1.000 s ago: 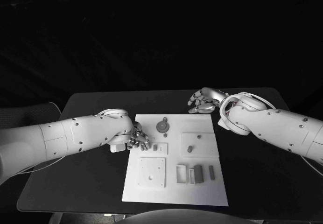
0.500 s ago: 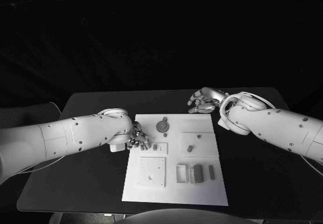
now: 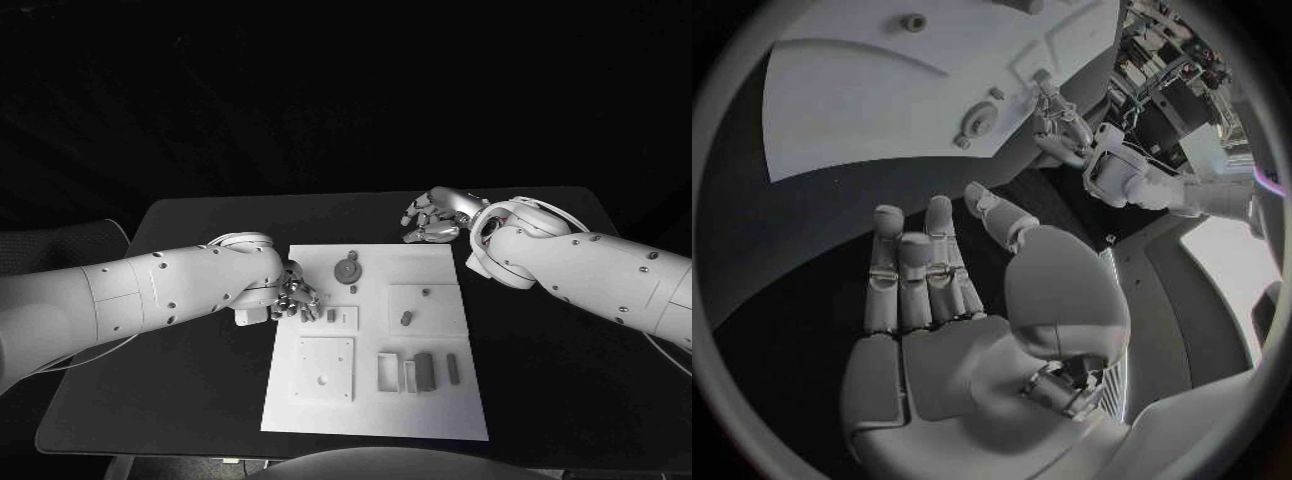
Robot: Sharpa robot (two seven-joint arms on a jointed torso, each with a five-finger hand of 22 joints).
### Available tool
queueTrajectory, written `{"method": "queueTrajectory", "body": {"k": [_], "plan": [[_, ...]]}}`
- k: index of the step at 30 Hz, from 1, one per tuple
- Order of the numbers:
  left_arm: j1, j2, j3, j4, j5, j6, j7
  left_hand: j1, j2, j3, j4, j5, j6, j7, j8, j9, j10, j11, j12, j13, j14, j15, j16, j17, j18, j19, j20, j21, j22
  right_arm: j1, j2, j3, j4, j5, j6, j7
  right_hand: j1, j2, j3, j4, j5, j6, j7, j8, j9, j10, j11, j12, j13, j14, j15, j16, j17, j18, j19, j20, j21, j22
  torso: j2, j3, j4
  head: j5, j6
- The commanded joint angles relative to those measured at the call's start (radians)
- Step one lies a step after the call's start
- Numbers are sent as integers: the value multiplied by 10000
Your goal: Assemble the parts on the task board
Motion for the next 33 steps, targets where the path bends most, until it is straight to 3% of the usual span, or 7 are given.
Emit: {"method": "queueTrajectory", "body": {"k": [1,9,15,33], "plan": [[0,8,-1,-1,-25,123,26,14,-137,-10,-62,35,57,36,-62,16,40,24,62,-11,12,9,43,-16,192,-20,-16,13,186,-8,8,4,11,23,120,42,-48,69,-9,37,34,12,65,2,-13,-81,21,-17,-17,-8,-92,-64,13,77,-73,0,-16,146,2,-4,5,2,6],[0,13,-1,2,-26,66,61,13,-212,-4,-60,20,35,45,-87,22,31,32,62,-18,5,6,42,-25,191,-20,-15,8,183,-12,19,4,0,23,103,48,-51,68,-10,39,34,10,65,2,-14,-81,21,-17,-17,-8,-92,-65,13,77,-73,0,-17,146,2,-3,1,-2,-5],[1,34,-1,7,-178,100,109,146,-502,64,-107,-4,8,58,-136,52,6,45,78,-33,-13,-11,52,-45,199,-11,-27,0,179,-14,19,4,6,23,105,47,-55,63,-12,40,33,5,66,0,-16,-83,22,-18,-18,-9,-91,-66,12,77,-74,1,-18,146,1,5,2,-2,-16],[1,106,-1,-43,-331,27,161,217,-522,97,-53,-38,13,67,-169,87,4,53,104,-44,-14,-13,74,-62,182,8,-18,-2,176,-15,4,4,15,23,95,50,-61,59,-14,46,33,-3,69,-3,-21,-85,24,-18,-20,-11,-89,-69,12,77,-75,1,-20,145,0,1,7,-10,9]]}}
